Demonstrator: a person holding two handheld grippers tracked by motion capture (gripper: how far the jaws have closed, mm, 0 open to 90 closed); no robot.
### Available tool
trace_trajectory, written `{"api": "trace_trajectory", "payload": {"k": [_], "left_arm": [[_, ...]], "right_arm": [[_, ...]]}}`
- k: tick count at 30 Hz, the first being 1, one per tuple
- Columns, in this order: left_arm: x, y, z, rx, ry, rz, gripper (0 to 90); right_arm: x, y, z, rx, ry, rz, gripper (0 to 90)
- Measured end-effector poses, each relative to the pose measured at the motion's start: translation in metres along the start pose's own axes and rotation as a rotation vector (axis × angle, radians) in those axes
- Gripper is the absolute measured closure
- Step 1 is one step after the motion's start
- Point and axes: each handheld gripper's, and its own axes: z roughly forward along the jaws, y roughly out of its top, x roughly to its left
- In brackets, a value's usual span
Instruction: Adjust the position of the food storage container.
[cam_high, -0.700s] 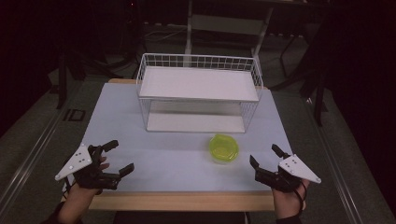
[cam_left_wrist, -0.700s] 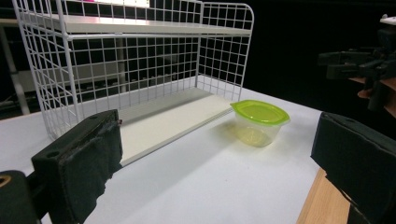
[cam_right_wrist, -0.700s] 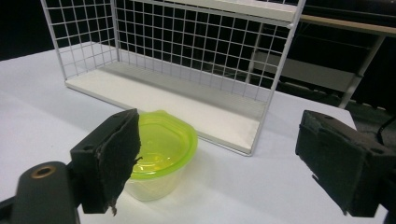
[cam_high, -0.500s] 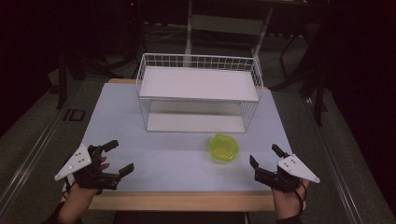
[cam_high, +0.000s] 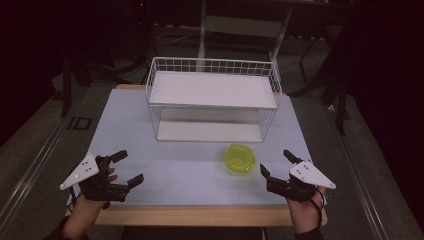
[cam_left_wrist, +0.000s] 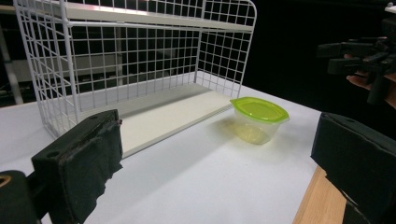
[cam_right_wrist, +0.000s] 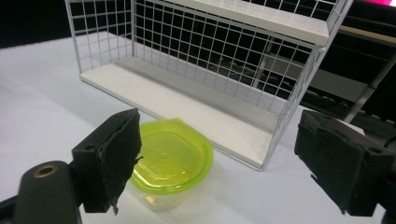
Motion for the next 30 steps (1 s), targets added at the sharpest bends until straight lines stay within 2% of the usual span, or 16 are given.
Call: {"api": "trace_trajectory", "payload": {"k": [6, 8, 11, 14, 18, 20, 23, 27, 30], "left_arm": [[0.0, 0.0, 0.0, -0.004, -0.003, -0.008, 2.5], [0.001, 0.0, 0.0, -0.002, -0.006, -0.009, 2.5], [0.001, 0.0, 0.0, 0.001, -0.009, -0.012, 2.5], [0.001, 0.0, 0.0, 0.003, -0.01, -0.015, 2.5], [0.001, -0.001, 0.001, 0.005, -0.013, -0.018, 2.5], [0.001, -0.001, 0.001, 0.004, -0.014, -0.017, 2.5], [0.0, 0.0, 0.001, 0.003, -0.014, -0.015, 2.5], [0.0, 0.0, 0.001, 0.002, -0.015, -0.015, 2.5], [0.0, 0.0, 0.001, 0.001, -0.015, -0.012, 2.5]], "right_arm": [[-0.006, 0.006, 0.012, 0.016, 0.037, -0.046, 13.0], [-0.008, 0.007, 0.015, 0.028, 0.018, -0.052, 13.2], [-0.013, 0.01, 0.02, 0.033, 0.058, -0.002, 12.4], [-0.016, 0.012, 0.026, 0.057, 0.07, -0.001, 10.9], [-0.02, 0.01, 0.033, 0.06, 0.096, 0.048, 11.0], [-0.022, 0.009, 0.037, 0.077, 0.106, 0.041, 11.2], [-0.025, 0.004, 0.043, 0.114, 0.101, 0.033, 15.4], [-0.03, -0.003, 0.051, 0.161, 0.107, 0.026, 34.2], [-0.037, -0.01, 0.058, 0.19, 0.111, 0.056, 44.0]]}}
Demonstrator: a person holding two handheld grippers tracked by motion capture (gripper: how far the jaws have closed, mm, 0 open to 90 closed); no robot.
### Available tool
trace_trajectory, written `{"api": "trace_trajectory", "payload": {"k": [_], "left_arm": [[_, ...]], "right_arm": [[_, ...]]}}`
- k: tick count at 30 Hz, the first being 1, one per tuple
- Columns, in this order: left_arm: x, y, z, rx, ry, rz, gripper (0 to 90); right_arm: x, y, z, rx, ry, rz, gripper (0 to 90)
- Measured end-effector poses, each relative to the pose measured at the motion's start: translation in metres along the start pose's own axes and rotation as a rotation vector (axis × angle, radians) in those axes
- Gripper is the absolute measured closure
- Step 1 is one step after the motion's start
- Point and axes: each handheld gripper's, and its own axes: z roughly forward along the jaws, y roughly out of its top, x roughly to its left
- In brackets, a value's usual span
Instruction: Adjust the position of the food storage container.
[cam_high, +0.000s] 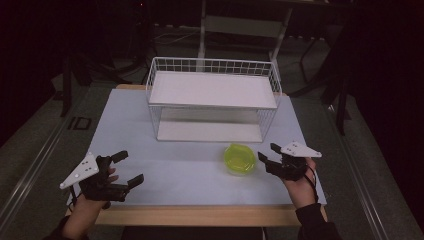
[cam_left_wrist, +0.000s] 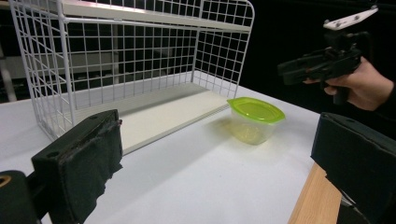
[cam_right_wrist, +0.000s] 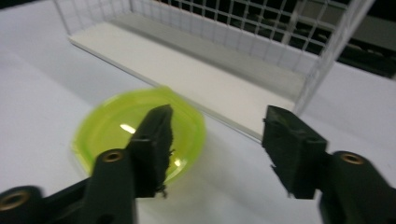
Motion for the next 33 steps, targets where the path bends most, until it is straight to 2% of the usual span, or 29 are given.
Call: {"api": "trace_trajectory", "payload": {"k": [1, 2, 3, 4, 5, 9, 11, 15, 19, 21, 23, 24, 26, 28, 33], "left_arm": [[0.0, 0.0, 0.0, -0.001, 0.0, 0.0, 2.5], [0.0, 0.0, 0.0, -0.001, 0.0, 0.0, 2.5], [0.0, 0.0, 0.0, -0.001, 0.0, 0.001, 2.5], [0.0, 0.0, 0.0, -0.001, -0.001, 0.0, 2.5], [0.0, 0.0, 0.0, -0.001, -0.001, 0.0, 2.5], [0.0, 0.0, 0.0, 0.0, -0.003, 0.005, 2.5], [0.0, 0.0, 0.0, 0.0, -0.004, 0.006, 2.5], [0.0, 0.0, 0.0, -0.002, -0.006, 0.005, 2.5], [0.0, 0.0, 0.0, 0.001, -0.007, 0.005, 2.5], [0.0, 0.0, 0.0, 0.001, -0.009, 0.007, 2.5], [-0.001, 0.0, 0.0, -0.001, -0.009, 0.01, 2.5], [-0.001, 0.0, 0.0, 0.0, -0.01, 0.01, 2.5], [0.0, 0.0, 0.0, 0.001, -0.012, 0.01, 2.5], [0.0, 0.0, 0.0, 0.002, -0.013, 0.009, 2.5], [-0.001, 0.0, 0.0, 0.001, -0.014, 0.011, 2.5]], "right_arm": [[-0.002, -0.002, 0.002, 0.009, -0.006, 0.004, 49.0], [-0.002, -0.002, 0.002, 0.009, -0.006, 0.004, 49.0], [-0.004, -0.003, 0.004, 0.016, -0.013, 0.009, 52.8], [-0.007, -0.007, 0.009, 0.045, -0.029, 0.008, 61.8], [-0.008, -0.008, 0.012, 0.058, -0.038, 0.011, 64.9], [-0.013, -0.012, 0.022, 0.104, -0.066, 0.008, 74.4], [-0.016, -0.015, 0.028, 0.122, -0.053, 0.03, 78.1], [-0.015, -0.021, 0.04, 0.163, -0.059, 0.026, 87.2], [-0.012, -0.023, 0.049, 0.189, -0.031, 0.035, 89.9], [-0.007, -0.024, 0.057, 0.208, -0.001, 0.037, 89.9], [-0.003, -0.025, 0.063, 0.224, 0.001, 0.017, 89.9], [-0.003, -0.026, 0.065, 0.23, 0.006, 0.03, 89.9], [-0.001, -0.027, 0.069, 0.239, 0.009, 0.022, 89.9], [-0.002, -0.029, 0.071, 0.241, 0.029, 0.051, 89.9], [0.0, -0.031, 0.076, 0.258, 0.036, 0.051, 89.9]]}}
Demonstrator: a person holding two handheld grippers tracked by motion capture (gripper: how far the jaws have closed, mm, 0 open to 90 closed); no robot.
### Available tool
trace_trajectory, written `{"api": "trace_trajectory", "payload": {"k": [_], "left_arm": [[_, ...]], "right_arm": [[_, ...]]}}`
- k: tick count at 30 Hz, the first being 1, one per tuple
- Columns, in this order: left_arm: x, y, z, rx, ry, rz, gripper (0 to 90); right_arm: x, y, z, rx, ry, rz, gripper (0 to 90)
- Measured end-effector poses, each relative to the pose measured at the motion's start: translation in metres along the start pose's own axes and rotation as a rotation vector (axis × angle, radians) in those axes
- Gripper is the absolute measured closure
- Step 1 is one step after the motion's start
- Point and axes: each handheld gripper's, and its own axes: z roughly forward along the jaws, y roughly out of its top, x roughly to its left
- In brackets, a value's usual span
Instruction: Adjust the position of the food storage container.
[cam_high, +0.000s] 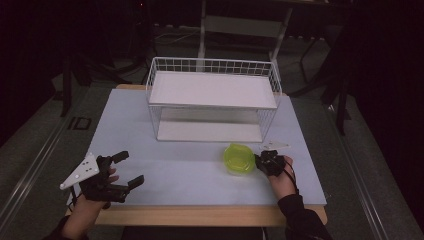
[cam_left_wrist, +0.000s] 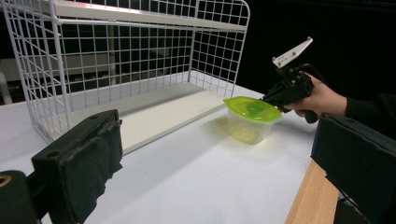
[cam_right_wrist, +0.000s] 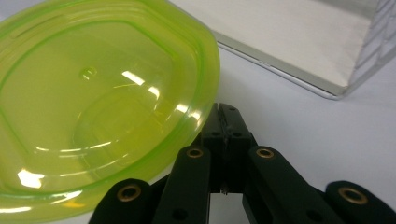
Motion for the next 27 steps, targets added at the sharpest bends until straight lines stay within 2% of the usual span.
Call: {"api": "trace_trajectory", "payload": {"k": [4, 8, 17, 19, 24, 27], "left_arm": [[0.0, 0.0, 0.0, 0.002, 0.001, -0.001, 2.5], [0.0, 0.0, 0.0, 0.001, 0.002, -0.001, 2.5], [0.0, 0.0, 0.0, 0.001, 0.001, -0.001, 2.5], [0.0, 0.0, 0.0, 0.001, 0.0, 0.0, 2.5], [0.0, 0.0, 0.0, 0.002, -0.002, 0.004, 2.6], [0.0, 0.0, 0.0, 0.002, -0.004, 0.002, 2.6]], "right_arm": [[0.002, 0.001, 0.001, 0.004, 0.011, -0.004, 89.9], [0.008, 0.001, 0.006, 0.018, 0.016, -0.035, 89.9], [0.023, 0.012, 0.013, 0.005, 0.058, -0.053, 89.9], [0.031, 0.015, 0.017, 0.006, 0.076, -0.071, 89.8], [0.038, 0.017, 0.02, 0.009, 0.09, -0.082, 89.9], [0.048, 0.021, 0.024, 0.01, 0.114, -0.104, 89.9]]}}
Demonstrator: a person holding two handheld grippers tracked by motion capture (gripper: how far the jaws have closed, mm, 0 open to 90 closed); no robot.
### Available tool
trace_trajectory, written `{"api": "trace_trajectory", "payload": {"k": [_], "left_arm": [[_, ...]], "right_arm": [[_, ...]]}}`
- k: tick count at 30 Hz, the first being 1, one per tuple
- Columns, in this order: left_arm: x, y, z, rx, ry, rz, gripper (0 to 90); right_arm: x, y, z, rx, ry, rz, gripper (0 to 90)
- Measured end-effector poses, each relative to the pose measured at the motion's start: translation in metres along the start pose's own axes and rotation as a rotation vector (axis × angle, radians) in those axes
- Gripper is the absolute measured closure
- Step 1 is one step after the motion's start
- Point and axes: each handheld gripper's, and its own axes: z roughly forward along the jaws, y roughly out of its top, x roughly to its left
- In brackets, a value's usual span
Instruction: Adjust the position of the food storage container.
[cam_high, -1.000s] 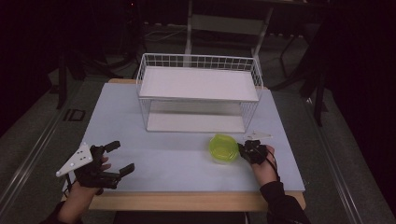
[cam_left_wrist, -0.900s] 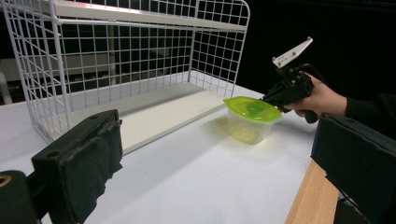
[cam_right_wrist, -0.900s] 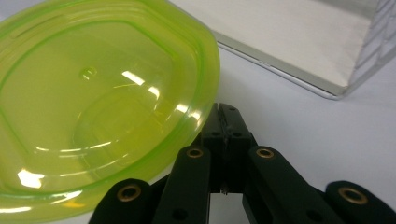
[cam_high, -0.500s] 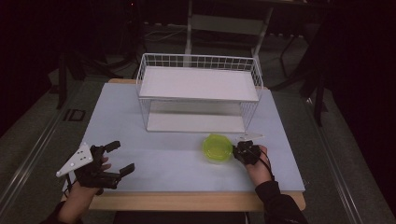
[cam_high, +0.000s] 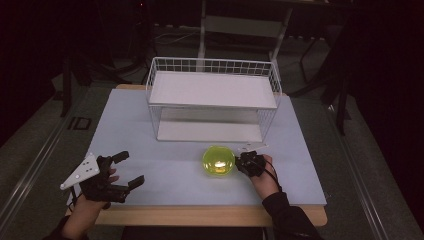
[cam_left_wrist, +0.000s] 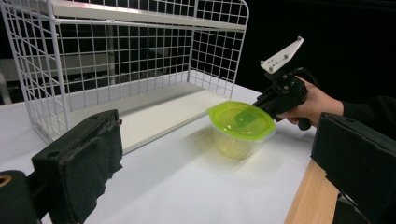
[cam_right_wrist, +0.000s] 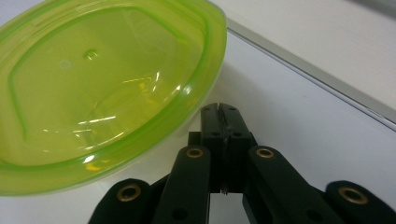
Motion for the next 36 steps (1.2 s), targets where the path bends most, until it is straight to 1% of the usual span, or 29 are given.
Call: {"api": "trace_trajectory", "payload": {"k": [6, 12, 14, 15, 17, 20, 30, 36], "left_arm": [[0.0, 0.0, 0.0, 0.003, -0.006, 0.001, 2.6], [0.0, 0.0, 0.0, 0.004, -0.005, 0.0, 2.6], [0.0, 0.0, 0.0, 0.004, -0.007, -0.001, 2.6], [0.0, 0.0, 0.0, 0.004, -0.007, 0.001, 2.6], [0.0, 0.0, 0.0, 0.004, -0.008, 0.0, 2.6], [0.0, 0.0, 0.001, 0.005, -0.007, -0.002, 2.6], [0.0, 0.0, 0.0, 0.006, -0.01, -0.004, 2.6], [-0.001, 0.0, 0.001, 0.008, -0.013, -0.001, 2.6]], "right_arm": [[0.011, 0.005, 0.007, 0.002, 0.031, -0.015, 89.9], [0.023, 0.01, 0.014, 0.011, 0.066, -0.042, 89.8], [0.028, 0.011, 0.017, 0.021, 0.07, -0.062, 89.8], [0.03, 0.011, 0.017, 0.021, 0.075, -0.062, 89.8], [0.034, 0.012, 0.018, 0.023, 0.08, -0.082, 89.7], [0.04, 0.014, 0.021, 0.024, 0.093, -0.098, 89.0], [0.059, 0.021, 0.031, 0.031, 0.134, -0.128, 88.2], [0.065, 0.025, 0.035, 0.033, 0.144, -0.133, 87.0]]}}
